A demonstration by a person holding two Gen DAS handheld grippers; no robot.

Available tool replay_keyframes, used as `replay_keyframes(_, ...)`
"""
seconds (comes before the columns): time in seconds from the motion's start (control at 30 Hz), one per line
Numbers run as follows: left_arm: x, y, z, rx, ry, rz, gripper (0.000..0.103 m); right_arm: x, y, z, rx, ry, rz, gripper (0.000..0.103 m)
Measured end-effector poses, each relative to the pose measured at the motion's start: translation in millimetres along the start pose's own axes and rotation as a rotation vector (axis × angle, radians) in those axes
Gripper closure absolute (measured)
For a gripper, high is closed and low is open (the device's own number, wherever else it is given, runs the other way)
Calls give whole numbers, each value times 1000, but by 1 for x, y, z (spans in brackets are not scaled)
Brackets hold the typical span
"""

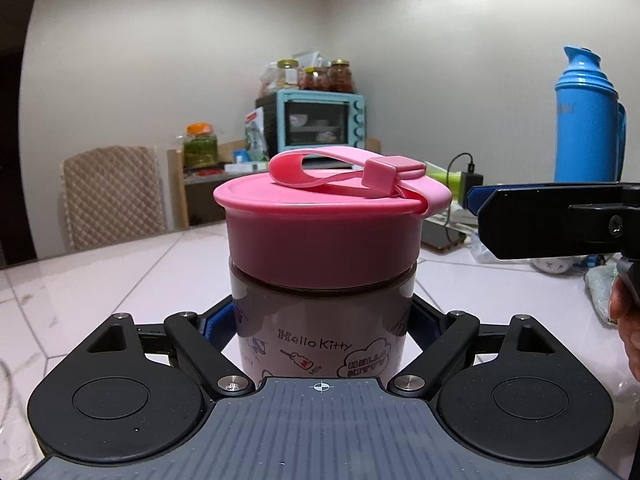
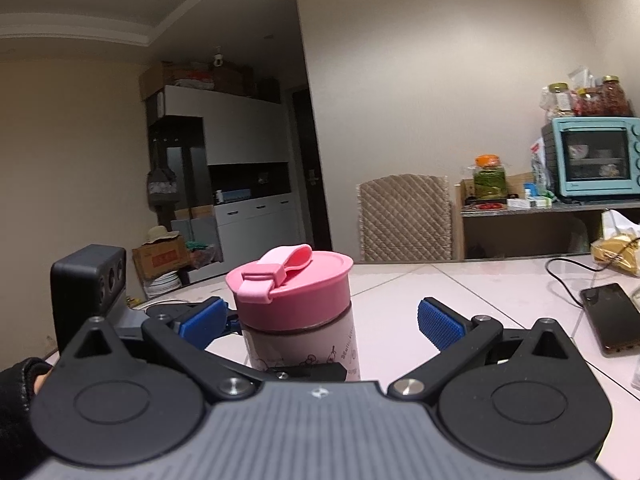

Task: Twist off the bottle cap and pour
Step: 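Bring the right gripper onto the pink cap and close it while left holds bottle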

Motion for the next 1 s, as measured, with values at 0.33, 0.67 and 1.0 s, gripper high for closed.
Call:
replay_keyframes(0.33,-9,-6,-18,-11,14,-9,13,17,-1,-22,-19,37,-18,0)
replay_keyframes(0.67,-8,-12,-27,-21,-2,-10,13,37,-1,-41,-56,53,-45,0)
replay_keyframes(1.0,-9,-17,-36,-27,-10,0,13,52,-5,-49,-82,49,-78,0)
Point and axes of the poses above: each gripper's, at about its wrist camera, not at the fingertips, and x roughly the way its jaws point, z to its right, y to its top, the point moved 6 cm from there along x, roughly the way its jaws point, and after that the axes turned 7 degrees about y, right-handed, at the moved point
